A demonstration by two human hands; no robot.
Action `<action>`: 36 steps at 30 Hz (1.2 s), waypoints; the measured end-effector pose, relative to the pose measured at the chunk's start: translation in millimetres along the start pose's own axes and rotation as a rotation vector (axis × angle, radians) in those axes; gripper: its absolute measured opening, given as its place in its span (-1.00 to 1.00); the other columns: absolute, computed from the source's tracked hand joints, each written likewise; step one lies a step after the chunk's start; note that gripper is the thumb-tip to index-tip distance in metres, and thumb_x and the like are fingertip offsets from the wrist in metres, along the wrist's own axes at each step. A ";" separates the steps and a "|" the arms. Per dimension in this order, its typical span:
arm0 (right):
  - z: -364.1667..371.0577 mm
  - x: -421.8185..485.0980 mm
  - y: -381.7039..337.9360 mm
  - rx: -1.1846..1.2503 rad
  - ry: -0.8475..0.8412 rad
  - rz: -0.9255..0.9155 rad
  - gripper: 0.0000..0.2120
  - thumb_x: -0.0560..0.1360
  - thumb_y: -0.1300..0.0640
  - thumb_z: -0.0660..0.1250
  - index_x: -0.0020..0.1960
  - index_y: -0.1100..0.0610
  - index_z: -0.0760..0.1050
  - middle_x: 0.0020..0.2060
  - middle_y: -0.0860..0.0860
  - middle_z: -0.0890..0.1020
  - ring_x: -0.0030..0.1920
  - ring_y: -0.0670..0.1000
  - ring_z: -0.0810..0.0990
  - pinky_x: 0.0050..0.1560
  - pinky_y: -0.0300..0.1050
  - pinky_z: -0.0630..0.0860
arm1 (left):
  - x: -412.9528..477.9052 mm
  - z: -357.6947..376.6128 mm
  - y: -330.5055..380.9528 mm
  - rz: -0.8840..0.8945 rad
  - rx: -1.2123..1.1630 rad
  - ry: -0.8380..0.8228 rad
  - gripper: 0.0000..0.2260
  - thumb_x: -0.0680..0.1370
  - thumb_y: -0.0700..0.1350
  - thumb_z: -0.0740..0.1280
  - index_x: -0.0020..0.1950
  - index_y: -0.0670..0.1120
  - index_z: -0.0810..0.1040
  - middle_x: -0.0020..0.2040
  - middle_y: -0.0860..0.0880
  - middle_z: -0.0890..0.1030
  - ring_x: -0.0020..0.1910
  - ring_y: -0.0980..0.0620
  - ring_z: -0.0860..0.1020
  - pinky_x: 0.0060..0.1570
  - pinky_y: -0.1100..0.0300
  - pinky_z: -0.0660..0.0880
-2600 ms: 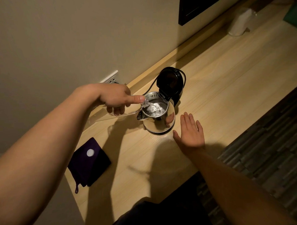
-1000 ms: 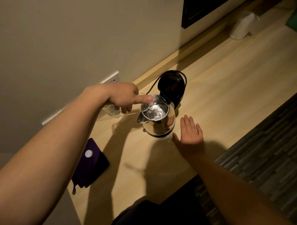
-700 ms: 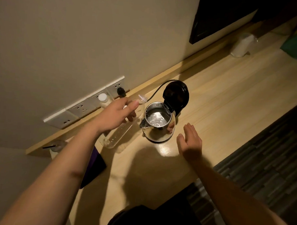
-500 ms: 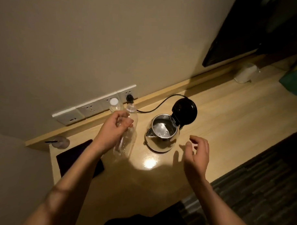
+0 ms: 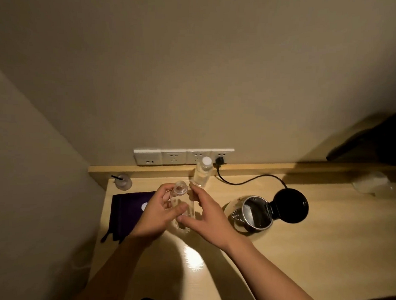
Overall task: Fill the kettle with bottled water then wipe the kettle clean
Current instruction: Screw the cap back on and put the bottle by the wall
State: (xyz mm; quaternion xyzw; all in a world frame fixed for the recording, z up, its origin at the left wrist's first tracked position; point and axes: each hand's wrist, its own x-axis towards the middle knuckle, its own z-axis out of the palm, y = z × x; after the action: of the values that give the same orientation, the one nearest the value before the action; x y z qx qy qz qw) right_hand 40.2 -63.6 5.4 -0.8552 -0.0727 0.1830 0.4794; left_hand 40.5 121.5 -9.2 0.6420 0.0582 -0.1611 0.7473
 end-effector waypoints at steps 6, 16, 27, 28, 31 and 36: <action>18.6 17.3 -6.6 -0.042 -0.039 -0.008 -0.31 0.49 -0.17 0.46 0.54 -0.02 0.33 0.32 -0.11 0.56 0.31 -0.16 0.51 0.33 -0.02 0.50 | -3.2 -35.9 -7.1 -0.072 0.065 0.058 -0.30 0.30 0.14 0.55 0.40 0.03 0.49 0.24 0.08 0.64 0.22 0.02 0.64 0.14 0.13 0.61; 13.0 21.3 12.3 -0.085 -0.001 0.105 -0.30 0.48 -0.15 0.51 0.52 -0.01 0.35 0.31 -0.10 0.59 0.29 -0.11 0.55 0.30 -0.04 0.53 | 36.8 -88.7 -84.1 -0.134 0.934 0.334 -0.49 0.37 -0.19 0.63 0.25 -0.28 0.57 0.11 -0.30 0.53 -0.05 -0.25 0.57 -0.02 0.11 0.46; 3.2 18.9 7.5 -0.094 0.010 0.086 -0.22 0.38 -0.34 0.40 0.50 -0.03 0.36 0.22 -0.17 0.57 0.23 -0.22 0.53 0.19 -0.18 0.50 | 51.5 -83.6 -96.1 0.005 0.949 0.427 -0.94 0.52 -0.38 0.41 -0.04 -0.38 0.59 -0.12 -0.34 0.58 -0.20 -0.31 0.58 -0.21 -0.09 0.56; 2.1 18.6 6.3 -0.085 0.017 0.079 -0.24 0.39 -0.33 0.41 0.49 -0.04 0.37 0.19 -0.18 0.57 0.20 -0.23 0.53 0.17 -0.21 0.49 | 50.7 -79.8 -84.9 -0.003 0.815 0.497 -0.92 0.51 -0.38 0.44 -0.04 -0.37 0.59 -0.15 -0.32 0.61 -0.19 -0.28 0.59 -0.22 -0.01 0.55; 2.0 17.2 1.5 -0.061 0.035 0.045 -0.27 0.40 -0.31 0.43 0.48 -0.05 0.37 0.16 -0.18 0.56 0.18 -0.22 0.54 0.14 -0.29 0.48 | 42.1 -62.6 -36.4 -0.048 0.254 0.664 -0.79 0.42 -0.34 0.53 -0.01 -0.22 0.58 -0.17 -0.22 0.67 -0.18 -0.16 0.64 -0.25 0.16 0.53; 5.5 14.5 -11.2 -0.026 0.051 -0.024 -0.32 0.43 -0.31 0.43 0.48 -0.17 0.33 0.19 -0.22 0.51 0.21 -0.24 0.52 0.13 -0.37 0.47 | 12.0 -30.2 35.7 0.077 -0.303 0.485 -0.65 0.38 -0.19 0.53 0.14 -0.12 0.59 -0.05 -0.04 0.75 -0.03 -0.03 0.74 -0.11 0.25 0.63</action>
State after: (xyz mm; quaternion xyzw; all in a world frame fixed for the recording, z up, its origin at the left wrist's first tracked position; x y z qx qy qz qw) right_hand 52.1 -49.0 8.7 -0.8649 -0.0732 0.1544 0.4720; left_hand 66.7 153.5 15.8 0.5447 0.2344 0.0360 0.8044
